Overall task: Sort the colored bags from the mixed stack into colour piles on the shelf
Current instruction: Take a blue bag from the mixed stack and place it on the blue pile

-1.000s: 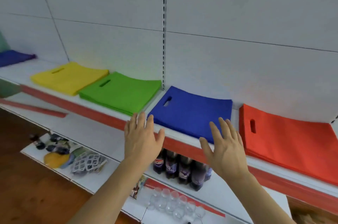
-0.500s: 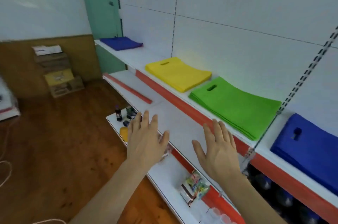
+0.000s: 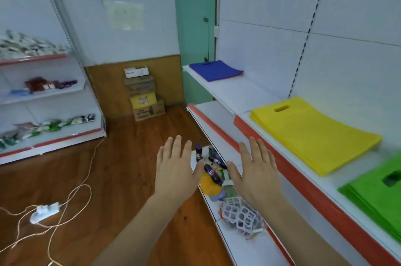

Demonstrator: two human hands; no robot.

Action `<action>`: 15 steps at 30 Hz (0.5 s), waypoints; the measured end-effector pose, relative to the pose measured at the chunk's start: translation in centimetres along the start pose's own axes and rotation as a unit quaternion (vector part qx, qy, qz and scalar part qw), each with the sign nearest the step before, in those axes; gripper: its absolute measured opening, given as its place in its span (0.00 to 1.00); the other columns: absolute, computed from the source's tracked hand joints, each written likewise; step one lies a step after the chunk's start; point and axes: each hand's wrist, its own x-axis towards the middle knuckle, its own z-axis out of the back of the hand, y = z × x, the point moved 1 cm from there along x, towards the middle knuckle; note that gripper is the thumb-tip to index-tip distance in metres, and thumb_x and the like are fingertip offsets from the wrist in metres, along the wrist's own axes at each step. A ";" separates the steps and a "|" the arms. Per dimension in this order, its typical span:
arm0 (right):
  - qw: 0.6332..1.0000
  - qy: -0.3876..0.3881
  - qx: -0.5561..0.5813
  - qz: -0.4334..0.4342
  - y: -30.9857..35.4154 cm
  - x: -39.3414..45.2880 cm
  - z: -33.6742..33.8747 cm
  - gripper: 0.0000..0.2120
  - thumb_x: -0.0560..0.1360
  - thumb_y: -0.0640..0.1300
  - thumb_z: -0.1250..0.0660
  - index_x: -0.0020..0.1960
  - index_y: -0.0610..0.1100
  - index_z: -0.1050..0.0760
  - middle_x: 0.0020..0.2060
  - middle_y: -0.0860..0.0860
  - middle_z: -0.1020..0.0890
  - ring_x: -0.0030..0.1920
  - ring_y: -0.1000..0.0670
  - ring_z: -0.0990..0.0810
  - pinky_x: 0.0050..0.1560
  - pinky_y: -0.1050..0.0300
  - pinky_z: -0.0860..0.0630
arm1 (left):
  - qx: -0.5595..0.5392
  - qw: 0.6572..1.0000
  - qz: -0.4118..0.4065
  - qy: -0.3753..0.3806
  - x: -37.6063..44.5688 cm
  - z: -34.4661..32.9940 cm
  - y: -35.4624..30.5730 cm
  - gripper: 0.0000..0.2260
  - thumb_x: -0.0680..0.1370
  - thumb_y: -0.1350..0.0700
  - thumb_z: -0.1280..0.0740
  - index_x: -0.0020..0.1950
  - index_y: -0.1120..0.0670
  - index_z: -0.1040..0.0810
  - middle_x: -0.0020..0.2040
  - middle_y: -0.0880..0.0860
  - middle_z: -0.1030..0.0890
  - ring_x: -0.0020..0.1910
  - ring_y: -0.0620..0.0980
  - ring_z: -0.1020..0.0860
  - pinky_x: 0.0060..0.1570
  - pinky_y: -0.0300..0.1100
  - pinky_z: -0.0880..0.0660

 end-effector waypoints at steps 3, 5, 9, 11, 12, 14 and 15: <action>1.000 0.015 -0.005 0.022 2.2 4.6 -2.0 0.40 0.81 0.68 0.58 0.84 0.46 0.40 0.84 0.42 0.42 0.84 0.41 0.48 0.82 0.39 0.45 | 0.001 1.000 0.027 -0.002 3.1 -1.6 3.1 0.35 0.81 0.30 0.55 0.83 0.46 0.37 0.84 0.52 0.41 0.85 0.55 0.49 0.82 0.56 0.51; 0.999 0.032 -0.014 0.032 3.5 7.9 -3.4 0.42 0.80 0.69 0.62 0.84 0.46 0.41 0.84 0.42 0.43 0.85 0.40 0.49 0.82 0.38 0.45 | -0.004 0.999 0.043 0.004 5.9 -2.7 5.1 0.34 0.82 0.30 0.54 0.83 0.46 0.38 0.85 0.52 0.41 0.85 0.55 0.49 0.81 0.56 0.52; 0.999 0.037 -0.025 0.031 6.0 14.8 -6.0 0.42 0.80 0.70 0.64 0.85 0.47 0.42 0.84 0.42 0.44 0.85 0.40 0.49 0.83 0.38 0.46 | -0.009 0.999 0.038 -0.013 12.2 -5.3 9.0 0.33 0.83 0.31 0.53 0.82 0.46 0.37 0.84 0.53 0.40 0.85 0.56 0.48 0.81 0.55 0.53; 0.999 0.037 -0.031 0.021 7.4 18.2 -6.9 0.40 0.81 0.69 0.60 0.85 0.47 0.42 0.84 0.42 0.44 0.84 0.39 0.49 0.83 0.38 0.47 | -0.016 0.999 0.036 -0.010 15.7 -6.3 11.0 0.33 0.83 0.31 0.53 0.83 0.47 0.37 0.85 0.53 0.41 0.85 0.56 0.49 0.81 0.55 0.52; 0.999 0.036 -0.031 0.013 8.1 19.9 -7.2 0.41 0.80 0.69 0.61 0.85 0.47 0.43 0.85 0.42 0.46 0.85 0.40 0.50 0.83 0.38 0.47 | -0.020 0.999 0.036 -0.009 17.6 -6.6 11.9 0.33 0.83 0.31 0.53 0.83 0.47 0.38 0.85 0.53 0.42 0.85 0.56 0.50 0.82 0.56 0.52; 0.999 0.033 -0.030 0.000 9.4 23.3 -7.5 0.44 0.78 0.72 0.66 0.86 0.49 0.48 0.85 0.43 0.50 0.85 0.40 0.53 0.83 0.38 0.49 | -0.030 0.999 0.028 -0.009 21.3 -7.0 13.5 0.32 0.83 0.32 0.52 0.84 0.46 0.40 0.85 0.53 0.43 0.85 0.56 0.51 0.83 0.58 0.50; 0.999 0.028 -0.034 -0.007 9.9 24.9 -7.7 0.45 0.77 0.72 0.69 0.86 0.50 0.51 0.86 0.44 0.52 0.85 0.41 0.55 0.83 0.39 0.49 | -0.032 0.999 0.016 -0.009 23.3 -7.1 14.2 0.32 0.83 0.32 0.52 0.84 0.46 0.40 0.85 0.53 0.44 0.85 0.56 0.52 0.83 0.58 0.49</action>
